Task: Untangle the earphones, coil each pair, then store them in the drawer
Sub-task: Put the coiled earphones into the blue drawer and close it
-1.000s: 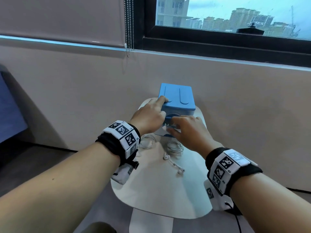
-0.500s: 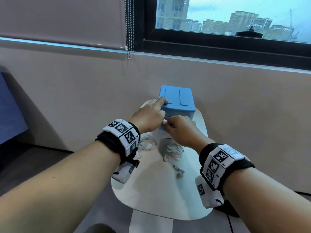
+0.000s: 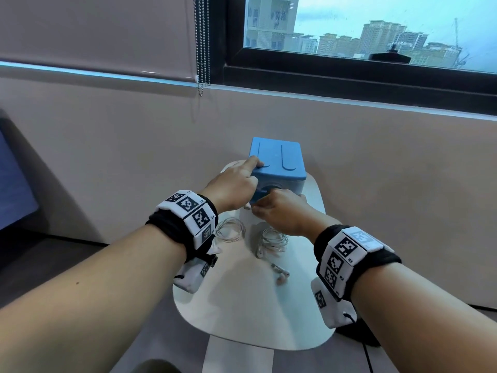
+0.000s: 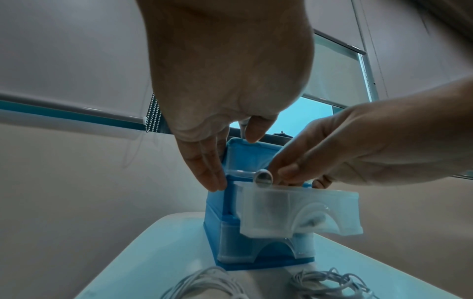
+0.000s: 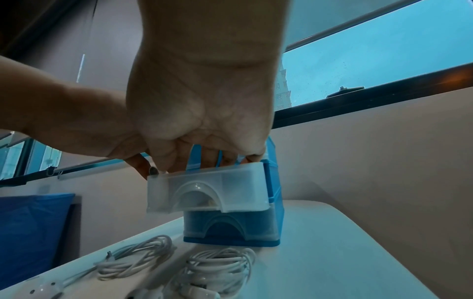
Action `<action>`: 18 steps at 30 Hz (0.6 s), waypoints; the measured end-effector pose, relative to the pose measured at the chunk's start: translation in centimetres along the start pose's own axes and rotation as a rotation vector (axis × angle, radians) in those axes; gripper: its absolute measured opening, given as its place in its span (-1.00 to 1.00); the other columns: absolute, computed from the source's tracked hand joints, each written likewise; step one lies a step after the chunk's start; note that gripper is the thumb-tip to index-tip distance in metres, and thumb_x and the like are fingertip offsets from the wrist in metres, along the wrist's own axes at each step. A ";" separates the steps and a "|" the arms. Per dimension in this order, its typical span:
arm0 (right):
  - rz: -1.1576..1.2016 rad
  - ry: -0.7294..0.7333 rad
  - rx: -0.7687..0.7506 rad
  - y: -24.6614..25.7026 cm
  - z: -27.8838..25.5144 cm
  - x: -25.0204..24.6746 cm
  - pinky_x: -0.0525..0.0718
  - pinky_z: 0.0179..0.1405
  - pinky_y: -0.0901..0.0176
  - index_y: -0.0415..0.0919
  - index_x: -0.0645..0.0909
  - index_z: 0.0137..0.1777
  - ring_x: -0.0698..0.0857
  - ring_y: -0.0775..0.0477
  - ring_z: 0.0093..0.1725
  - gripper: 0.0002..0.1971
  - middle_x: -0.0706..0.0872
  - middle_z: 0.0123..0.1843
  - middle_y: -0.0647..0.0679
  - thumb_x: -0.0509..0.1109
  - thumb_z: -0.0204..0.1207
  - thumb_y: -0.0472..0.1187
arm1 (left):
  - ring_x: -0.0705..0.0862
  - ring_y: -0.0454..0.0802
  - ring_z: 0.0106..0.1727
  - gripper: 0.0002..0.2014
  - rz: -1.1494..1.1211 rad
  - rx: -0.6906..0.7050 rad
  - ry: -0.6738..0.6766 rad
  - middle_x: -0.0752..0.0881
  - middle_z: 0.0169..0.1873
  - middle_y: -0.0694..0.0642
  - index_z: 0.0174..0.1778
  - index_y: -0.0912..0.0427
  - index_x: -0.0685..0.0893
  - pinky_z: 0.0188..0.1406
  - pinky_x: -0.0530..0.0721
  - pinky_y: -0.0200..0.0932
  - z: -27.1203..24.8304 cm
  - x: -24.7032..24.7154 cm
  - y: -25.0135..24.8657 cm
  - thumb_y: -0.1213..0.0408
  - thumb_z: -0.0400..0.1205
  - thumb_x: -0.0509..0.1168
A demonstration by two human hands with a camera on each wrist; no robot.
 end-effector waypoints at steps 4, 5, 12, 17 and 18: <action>-0.027 0.038 0.037 0.3 0.1 0.4 0.27 0.50 -0.26 0.33 0.72 0.34 0.34 -0.19 0.56 -0.62 0.54 0.48 0.01 0.12 0.75 0.27 | 0.40 0.02 0.16 -0.54 0.002 0.004 0.001 0.53 0.34 0.06 0.57 0.00 0.46 0.15 0.35 -0.09 0.0 -0.1 -0.1 0.38 0.74 0.05; -0.041 0.021 0.032 0.4 0.1 0.4 0.30 0.48 -0.26 0.29 0.75 0.29 0.38 -0.17 0.54 -0.60 0.58 0.44 0.01 0.10 0.75 0.28 | 0.40 0.03 0.15 -0.54 0.002 0.000 0.002 0.51 0.28 0.03 0.57 -0.01 0.46 0.14 0.36 -0.08 0.0 0.0 0.0 0.37 0.74 0.05; 0.072 -0.252 -0.078 1.0 0.6 0.1 0.73 -0.01 -0.18 -0.03 0.79 -0.05 0.67 -0.13 0.00 -0.85 0.79 -0.11 0.07 0.39 0.62 -0.06 | 0.41 0.03 0.16 -0.51 -0.013 -0.012 0.016 0.45 0.18 -0.03 0.57 -0.06 0.45 0.13 0.35 -0.09 0.0 0.0 0.1 0.38 0.73 0.04; 0.071 -0.192 -0.110 1.5 0.3 0.2 0.67 -0.03 -0.10 0.02 0.76 -0.12 0.64 -0.13 0.04 -0.78 0.72 -0.14 0.05 0.34 0.67 0.02 | 0.41 0.03 0.15 -0.51 -0.017 -0.007 0.005 0.44 0.19 -0.04 0.57 -0.05 0.46 0.13 0.34 -0.11 0.1 0.0 0.1 0.39 0.72 0.06; 0.007 -0.173 -0.108 1.7 0.3 0.4 0.64 -0.01 -0.11 0.05 0.74 -0.14 0.63 -0.13 0.08 -0.74 0.73 -0.08 0.03 0.30 0.70 0.06 | 0.40 0.03 0.15 -0.51 -0.017 -0.005 0.003 0.44 0.19 -0.04 0.57 -0.04 0.46 0.13 0.33 -0.12 0.1 -0.1 0.1 0.39 0.72 0.06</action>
Point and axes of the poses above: each hand's wrist, its own z-axis towards the middle knuckle, its own x-axis out of the palm, y = z × x, the point moved 4 cm from there along z, towards the middle knuckle
